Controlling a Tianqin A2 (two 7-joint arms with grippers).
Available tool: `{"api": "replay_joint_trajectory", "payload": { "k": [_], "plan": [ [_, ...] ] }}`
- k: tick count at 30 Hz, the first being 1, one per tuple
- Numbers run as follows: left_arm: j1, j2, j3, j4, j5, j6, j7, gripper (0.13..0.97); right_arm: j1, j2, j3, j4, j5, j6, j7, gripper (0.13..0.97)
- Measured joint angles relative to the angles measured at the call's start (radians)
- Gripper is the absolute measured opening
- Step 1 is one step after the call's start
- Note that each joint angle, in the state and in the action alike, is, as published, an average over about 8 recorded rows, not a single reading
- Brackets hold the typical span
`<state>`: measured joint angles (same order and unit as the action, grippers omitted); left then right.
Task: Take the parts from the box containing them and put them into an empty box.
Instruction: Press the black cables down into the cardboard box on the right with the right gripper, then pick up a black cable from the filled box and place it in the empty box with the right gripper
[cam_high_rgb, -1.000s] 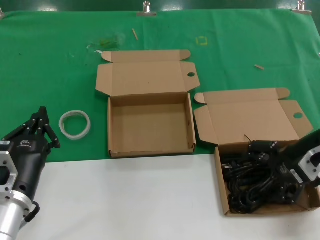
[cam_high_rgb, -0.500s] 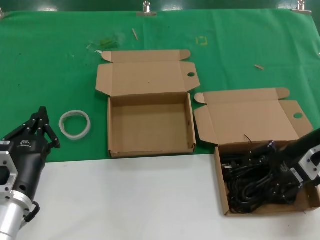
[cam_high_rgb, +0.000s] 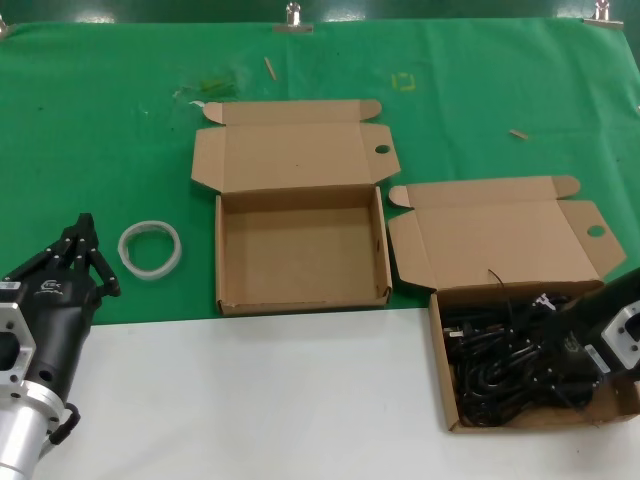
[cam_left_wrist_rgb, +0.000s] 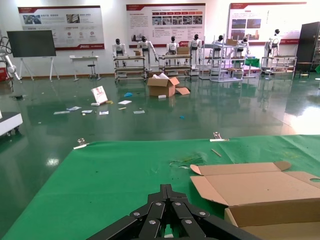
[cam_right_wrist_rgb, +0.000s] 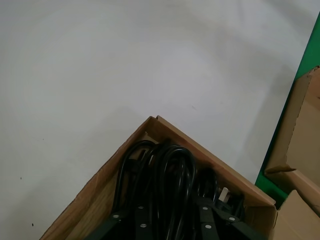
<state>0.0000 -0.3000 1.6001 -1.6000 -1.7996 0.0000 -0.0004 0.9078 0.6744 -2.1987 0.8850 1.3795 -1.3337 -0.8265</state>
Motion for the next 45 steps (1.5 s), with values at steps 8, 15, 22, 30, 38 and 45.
{"api": "replay_joint_trajectory", "payload": {
  "k": [8,15,22,30,38,45],
  "plan": [
    [0.0,0.0,0.0,0.0,0.0,0.0,0.0,0.14,-0.001,0.02,0.007,0.04,0.003,-0.013,0.034,0.258],
    [0.0,0.0,0.0,0.0,0.0,0.0,0.0,0.14,0.013,0.041,0.012,0.09,0.006,-0.043,0.101,0.239],
    [0.0,0.0,0.0,0.0,0.0,0.0,0.0,0.14,0.025,0.036,0.028,0.144,0.028,-0.061,0.195,0.239],
    [0.0,0.0,0.0,0.0,0.0,0.0,0.0,0.14,0.035,-0.01,0.029,0.174,0.04,-0.043,0.255,0.239],
    [0.0,0.0,0.0,0.0,0.0,0.0,0.0,0.14,0.088,-0.13,-0.001,0.083,0.019,0.005,0.245,0.239],
    [0.0,0.0,0.0,0.0,0.0,0.0,0.0,0.14,0.172,-0.285,-0.031,-0.102,-0.006,0.064,0.205,0.239]
  ]
}}
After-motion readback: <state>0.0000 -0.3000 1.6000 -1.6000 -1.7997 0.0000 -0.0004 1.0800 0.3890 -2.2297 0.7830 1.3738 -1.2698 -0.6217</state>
